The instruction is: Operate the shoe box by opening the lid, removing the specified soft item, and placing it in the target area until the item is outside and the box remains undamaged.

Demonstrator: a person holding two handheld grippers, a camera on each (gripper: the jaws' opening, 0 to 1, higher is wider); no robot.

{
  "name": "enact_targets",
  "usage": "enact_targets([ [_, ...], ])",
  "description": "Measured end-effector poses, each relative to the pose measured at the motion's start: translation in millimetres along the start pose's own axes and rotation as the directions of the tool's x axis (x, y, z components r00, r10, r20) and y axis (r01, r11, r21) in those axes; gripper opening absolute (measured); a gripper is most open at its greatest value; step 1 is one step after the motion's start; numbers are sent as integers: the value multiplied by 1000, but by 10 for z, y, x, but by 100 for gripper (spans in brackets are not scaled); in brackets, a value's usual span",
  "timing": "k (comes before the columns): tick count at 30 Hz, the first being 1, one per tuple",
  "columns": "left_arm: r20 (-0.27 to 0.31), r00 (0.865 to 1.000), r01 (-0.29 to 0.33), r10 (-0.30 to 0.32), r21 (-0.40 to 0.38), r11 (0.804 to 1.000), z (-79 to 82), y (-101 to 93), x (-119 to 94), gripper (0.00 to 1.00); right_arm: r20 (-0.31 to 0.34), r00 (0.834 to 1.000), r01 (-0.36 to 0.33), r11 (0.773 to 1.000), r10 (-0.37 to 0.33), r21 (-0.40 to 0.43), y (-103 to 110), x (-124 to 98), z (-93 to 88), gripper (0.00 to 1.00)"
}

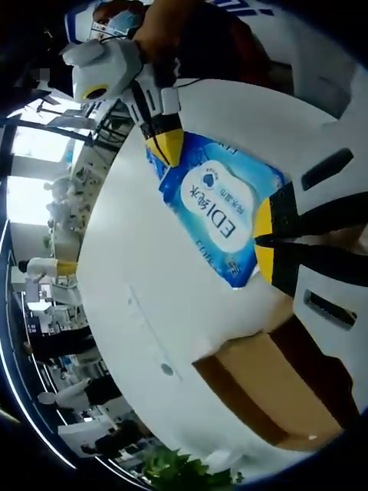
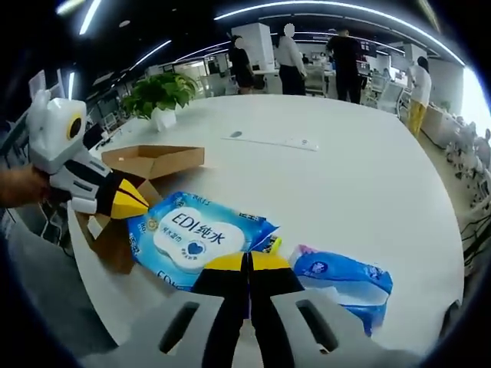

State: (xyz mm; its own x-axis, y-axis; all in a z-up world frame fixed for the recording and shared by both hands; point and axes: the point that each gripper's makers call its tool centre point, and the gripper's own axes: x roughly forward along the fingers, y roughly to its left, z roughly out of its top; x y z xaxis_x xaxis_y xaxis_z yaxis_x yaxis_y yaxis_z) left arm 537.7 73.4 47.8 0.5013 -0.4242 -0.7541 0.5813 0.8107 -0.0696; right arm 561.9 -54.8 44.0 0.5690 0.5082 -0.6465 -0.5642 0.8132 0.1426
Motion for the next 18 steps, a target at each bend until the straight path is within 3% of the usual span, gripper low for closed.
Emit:
enact_targets([
  [18, -69, 998, -3, 5, 33, 999, -102, 22, 259, 0, -41, 999, 20, 999, -22, -34, -105, 165, -125, 0],
])
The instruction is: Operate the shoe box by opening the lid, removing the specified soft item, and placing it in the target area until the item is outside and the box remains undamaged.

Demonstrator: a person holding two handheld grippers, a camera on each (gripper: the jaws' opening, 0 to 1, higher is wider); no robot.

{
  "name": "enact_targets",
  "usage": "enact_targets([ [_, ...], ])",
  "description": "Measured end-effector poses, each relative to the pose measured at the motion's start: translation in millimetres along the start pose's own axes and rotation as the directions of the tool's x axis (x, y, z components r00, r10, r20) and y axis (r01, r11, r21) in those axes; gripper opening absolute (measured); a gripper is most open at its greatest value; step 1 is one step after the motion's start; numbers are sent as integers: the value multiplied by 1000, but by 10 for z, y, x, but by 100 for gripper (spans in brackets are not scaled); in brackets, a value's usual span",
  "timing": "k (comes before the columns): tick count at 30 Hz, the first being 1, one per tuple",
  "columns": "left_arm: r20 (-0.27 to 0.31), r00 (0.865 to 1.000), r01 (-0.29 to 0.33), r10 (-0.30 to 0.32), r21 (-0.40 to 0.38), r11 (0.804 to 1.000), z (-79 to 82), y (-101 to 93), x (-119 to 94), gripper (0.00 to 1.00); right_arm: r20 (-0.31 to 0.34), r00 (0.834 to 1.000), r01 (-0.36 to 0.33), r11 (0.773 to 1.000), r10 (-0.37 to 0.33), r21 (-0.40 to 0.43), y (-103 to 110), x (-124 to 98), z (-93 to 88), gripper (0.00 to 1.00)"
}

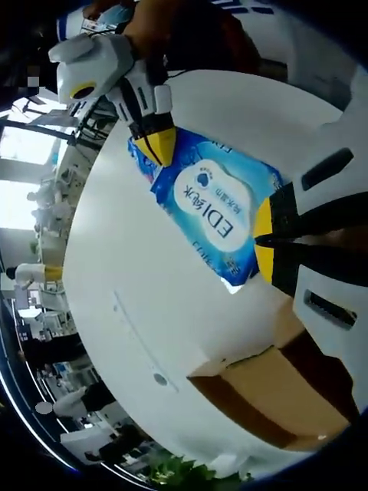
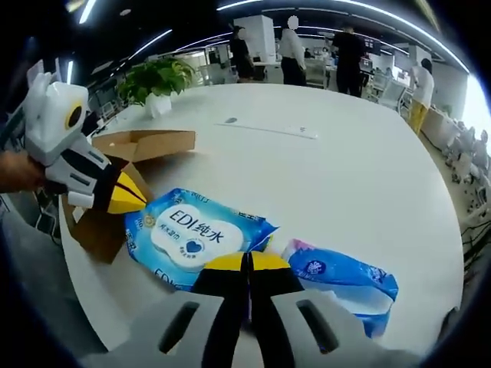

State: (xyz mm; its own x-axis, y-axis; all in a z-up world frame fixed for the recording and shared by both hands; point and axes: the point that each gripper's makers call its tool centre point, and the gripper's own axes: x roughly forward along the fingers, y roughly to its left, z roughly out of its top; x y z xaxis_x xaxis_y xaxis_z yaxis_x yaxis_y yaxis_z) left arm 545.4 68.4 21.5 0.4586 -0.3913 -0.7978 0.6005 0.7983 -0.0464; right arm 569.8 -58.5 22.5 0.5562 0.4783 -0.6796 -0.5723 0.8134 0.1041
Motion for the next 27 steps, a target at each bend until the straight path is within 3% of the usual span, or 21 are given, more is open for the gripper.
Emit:
enact_targets([
  [14, -59, 998, 13, -8, 74, 997, -159, -67, 72, 0, -42, 999, 15, 998, -18, -66, -11, 82, -179, 0],
  [21, -95, 995, 15, -4, 119, 993, -245, -71, 64, 0, -73, 997, 16, 999, -20, -51, -19, 73, -239, 0],
  [27, -89, 996, 9, 0, 106, 994, -262, -60, 20, 0, -85, 996, 15, 998, -20, -58, -13, 37, -271, 1],
])
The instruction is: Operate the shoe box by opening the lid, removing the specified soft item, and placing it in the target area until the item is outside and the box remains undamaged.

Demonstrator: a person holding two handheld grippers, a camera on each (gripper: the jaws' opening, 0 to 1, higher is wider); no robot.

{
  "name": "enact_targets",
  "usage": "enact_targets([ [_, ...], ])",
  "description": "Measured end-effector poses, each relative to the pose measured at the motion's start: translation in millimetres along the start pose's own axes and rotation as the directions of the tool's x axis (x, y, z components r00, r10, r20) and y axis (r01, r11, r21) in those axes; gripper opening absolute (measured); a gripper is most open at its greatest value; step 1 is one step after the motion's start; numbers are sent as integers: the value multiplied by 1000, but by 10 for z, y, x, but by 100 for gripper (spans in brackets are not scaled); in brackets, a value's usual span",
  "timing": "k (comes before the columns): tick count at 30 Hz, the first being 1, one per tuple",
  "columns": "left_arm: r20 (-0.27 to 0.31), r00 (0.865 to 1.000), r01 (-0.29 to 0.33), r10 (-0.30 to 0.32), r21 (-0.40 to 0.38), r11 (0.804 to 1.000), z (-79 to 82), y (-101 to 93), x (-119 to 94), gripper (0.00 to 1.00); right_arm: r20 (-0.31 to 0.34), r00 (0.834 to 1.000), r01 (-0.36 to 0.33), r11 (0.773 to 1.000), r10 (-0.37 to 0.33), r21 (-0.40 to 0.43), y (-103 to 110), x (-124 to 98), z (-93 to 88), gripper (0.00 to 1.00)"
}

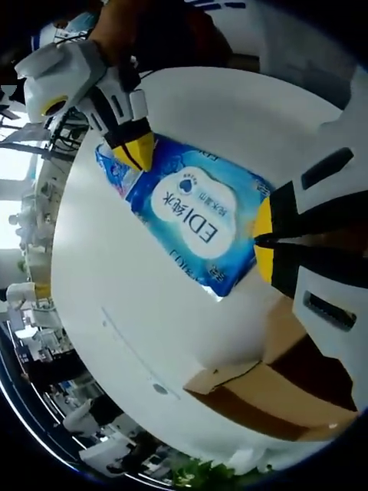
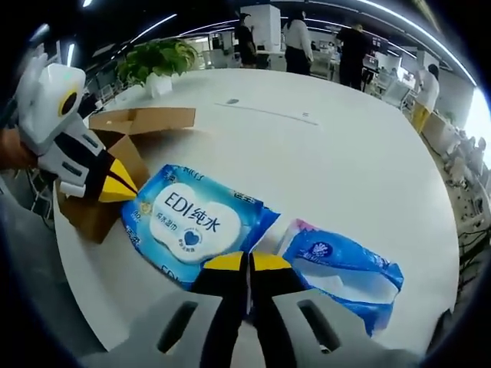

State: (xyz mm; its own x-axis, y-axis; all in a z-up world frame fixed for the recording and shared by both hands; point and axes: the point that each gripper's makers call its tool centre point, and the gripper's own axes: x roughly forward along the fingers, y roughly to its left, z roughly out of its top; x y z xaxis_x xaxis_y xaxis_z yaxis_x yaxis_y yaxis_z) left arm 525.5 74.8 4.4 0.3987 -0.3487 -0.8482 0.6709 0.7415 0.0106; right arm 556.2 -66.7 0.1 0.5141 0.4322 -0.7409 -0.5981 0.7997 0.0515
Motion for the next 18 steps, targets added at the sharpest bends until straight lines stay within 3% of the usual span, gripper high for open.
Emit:
enact_targets([
  [7, 23, 1000, 2, -2, 28, 1000, -2, -44, -103, 0, -8, 1000, -1, 1000, 1, 17, 13, -136, -6, 1],
  [18, 85, 996, 33, -32, -7, 999, 51, -148, -344, 9, -11, 1000, -28, 999, 27, -22, 172, -388, 112, 9],
])
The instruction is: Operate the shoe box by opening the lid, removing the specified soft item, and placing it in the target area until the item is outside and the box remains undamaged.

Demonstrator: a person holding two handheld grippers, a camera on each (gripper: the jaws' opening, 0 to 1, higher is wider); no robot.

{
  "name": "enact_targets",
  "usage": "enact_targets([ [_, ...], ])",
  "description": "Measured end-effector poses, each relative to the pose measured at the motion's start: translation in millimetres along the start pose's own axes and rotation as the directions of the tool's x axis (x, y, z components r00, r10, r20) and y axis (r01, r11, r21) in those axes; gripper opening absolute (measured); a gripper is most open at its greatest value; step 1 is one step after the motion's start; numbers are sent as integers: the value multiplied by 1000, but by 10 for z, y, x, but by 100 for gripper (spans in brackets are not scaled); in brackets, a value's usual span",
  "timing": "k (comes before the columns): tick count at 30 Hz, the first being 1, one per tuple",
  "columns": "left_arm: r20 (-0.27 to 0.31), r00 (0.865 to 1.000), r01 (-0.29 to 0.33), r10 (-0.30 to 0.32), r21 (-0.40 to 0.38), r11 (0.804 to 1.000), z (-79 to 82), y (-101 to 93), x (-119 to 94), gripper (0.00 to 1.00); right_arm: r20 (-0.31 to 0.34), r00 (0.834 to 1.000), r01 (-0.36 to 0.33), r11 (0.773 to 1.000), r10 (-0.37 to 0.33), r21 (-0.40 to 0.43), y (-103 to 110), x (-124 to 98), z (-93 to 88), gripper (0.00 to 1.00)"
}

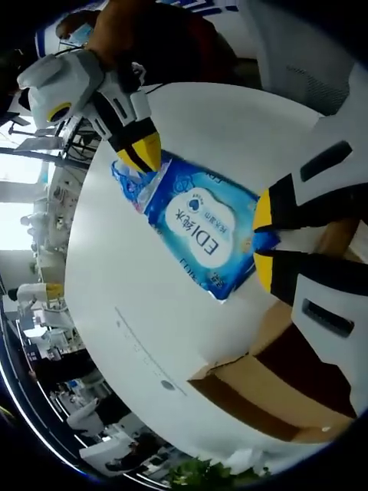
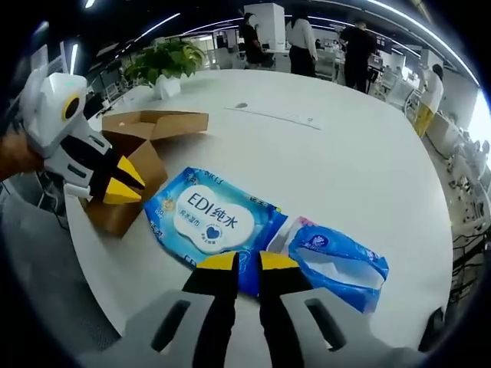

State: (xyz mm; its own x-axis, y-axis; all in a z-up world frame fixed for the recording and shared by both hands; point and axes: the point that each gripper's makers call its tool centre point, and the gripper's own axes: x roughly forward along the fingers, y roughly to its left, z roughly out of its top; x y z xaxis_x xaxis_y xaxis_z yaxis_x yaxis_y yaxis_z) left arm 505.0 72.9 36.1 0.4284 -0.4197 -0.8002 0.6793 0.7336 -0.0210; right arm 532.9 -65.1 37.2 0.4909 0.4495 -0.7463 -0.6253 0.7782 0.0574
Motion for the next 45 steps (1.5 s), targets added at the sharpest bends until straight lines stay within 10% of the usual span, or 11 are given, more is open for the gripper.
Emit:
enact_targets([
  [28, 157, 987, -26, 44, -112, 993, -127, 267, -913, 30, -57, 998, -47, 969, 34, -243, 464, -491, 281, 36],
  [45, 158, 969, -161, 191, -184, 970, -654, 810, -1508, 38, -50, 983, -182, 911, 176, -371, 1008, -445, 579, 40],
])
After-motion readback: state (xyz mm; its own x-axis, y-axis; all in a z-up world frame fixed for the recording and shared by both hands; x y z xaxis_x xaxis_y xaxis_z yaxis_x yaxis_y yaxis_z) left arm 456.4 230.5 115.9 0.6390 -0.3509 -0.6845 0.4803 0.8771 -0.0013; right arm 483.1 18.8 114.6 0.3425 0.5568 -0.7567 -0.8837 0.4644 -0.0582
